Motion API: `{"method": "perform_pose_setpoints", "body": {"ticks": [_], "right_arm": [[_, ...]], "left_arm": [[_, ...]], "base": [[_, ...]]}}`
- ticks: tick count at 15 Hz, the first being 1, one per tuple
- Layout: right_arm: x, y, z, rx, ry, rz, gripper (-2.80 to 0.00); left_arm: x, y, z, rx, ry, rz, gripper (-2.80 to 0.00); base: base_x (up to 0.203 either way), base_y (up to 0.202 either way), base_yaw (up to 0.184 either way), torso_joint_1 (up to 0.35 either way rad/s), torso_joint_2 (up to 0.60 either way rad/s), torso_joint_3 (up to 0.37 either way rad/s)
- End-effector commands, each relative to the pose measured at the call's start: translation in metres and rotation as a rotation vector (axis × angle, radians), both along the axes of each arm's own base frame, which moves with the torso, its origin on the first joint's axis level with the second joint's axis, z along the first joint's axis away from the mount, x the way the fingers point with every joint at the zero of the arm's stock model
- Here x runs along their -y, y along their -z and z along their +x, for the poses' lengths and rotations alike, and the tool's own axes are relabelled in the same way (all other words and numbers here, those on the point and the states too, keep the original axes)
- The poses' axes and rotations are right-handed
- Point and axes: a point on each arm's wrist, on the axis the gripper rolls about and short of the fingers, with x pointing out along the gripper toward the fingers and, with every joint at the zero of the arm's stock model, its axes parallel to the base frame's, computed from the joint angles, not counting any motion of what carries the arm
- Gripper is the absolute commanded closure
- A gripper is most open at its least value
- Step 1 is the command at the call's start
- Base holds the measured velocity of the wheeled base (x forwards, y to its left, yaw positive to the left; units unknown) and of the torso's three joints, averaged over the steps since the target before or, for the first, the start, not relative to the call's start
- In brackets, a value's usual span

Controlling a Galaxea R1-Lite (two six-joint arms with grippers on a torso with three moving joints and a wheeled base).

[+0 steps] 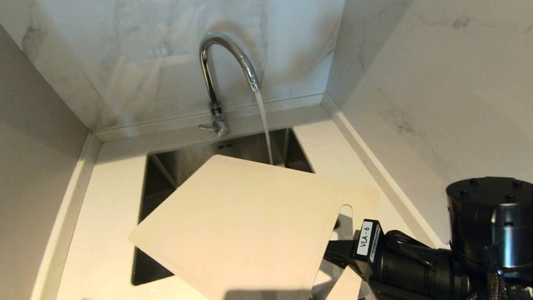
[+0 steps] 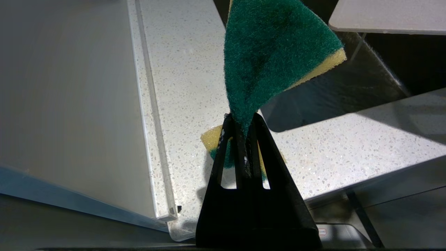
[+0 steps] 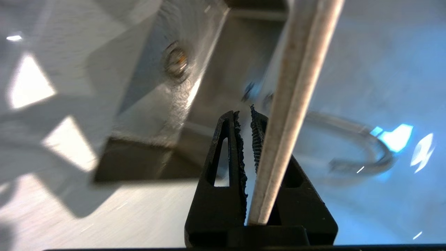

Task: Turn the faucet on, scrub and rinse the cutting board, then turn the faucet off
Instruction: Pick up the cutting board

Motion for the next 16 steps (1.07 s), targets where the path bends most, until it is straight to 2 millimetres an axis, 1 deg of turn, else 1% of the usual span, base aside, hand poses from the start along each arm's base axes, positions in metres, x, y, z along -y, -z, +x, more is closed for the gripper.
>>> {"method": "perform_pose_setpoints", "body": {"ticks": [1,4,8,10,14,16], "right_arm": [[-0.004,0.002,0.019,0.013,-0.046,-0.028,0.00],[-0.002,0.000,0.030,0.004,-0.066,-0.084,0.00],[0.005,-0.024,0.044,0.004,-0.093,-0.237,0.00],[0.010,-0.030,0.051,-0.010,-0.095,-0.307,0.00],[0.006,-0.033,0.062,-0.010,-0.098,-0.327,0.00],[0.005,-0.040,0.066,-0.003,-0.116,-0.352,0.00]], "left_arm": [[0.000,0.000,0.000,-0.002,-0.001,0.000,0.00],[0.000,0.000,0.000,-0.002,-0.001,0.000,0.00],[0.000,0.000,0.000,-0.002,-0.001,-0.002,0.00],[0.000,0.000,0.000,-0.002,-0.001,-0.002,0.00],[0.000,0.000,0.000,-0.002,-0.001,-0.002,0.00],[0.000,0.000,0.000,-0.002,-0.001,-0.002,0.00]], "base": [[0.000,0.000,0.000,0.000,0.00,0.000],[0.000,0.000,0.000,0.000,0.00,0.000],[0.000,0.000,0.000,0.000,0.00,0.000],[0.000,0.000,0.000,0.000,0.00,0.000],[0.000,0.000,0.000,0.000,0.00,0.000],[0.000,0.000,0.000,0.000,0.00,0.000]]}}
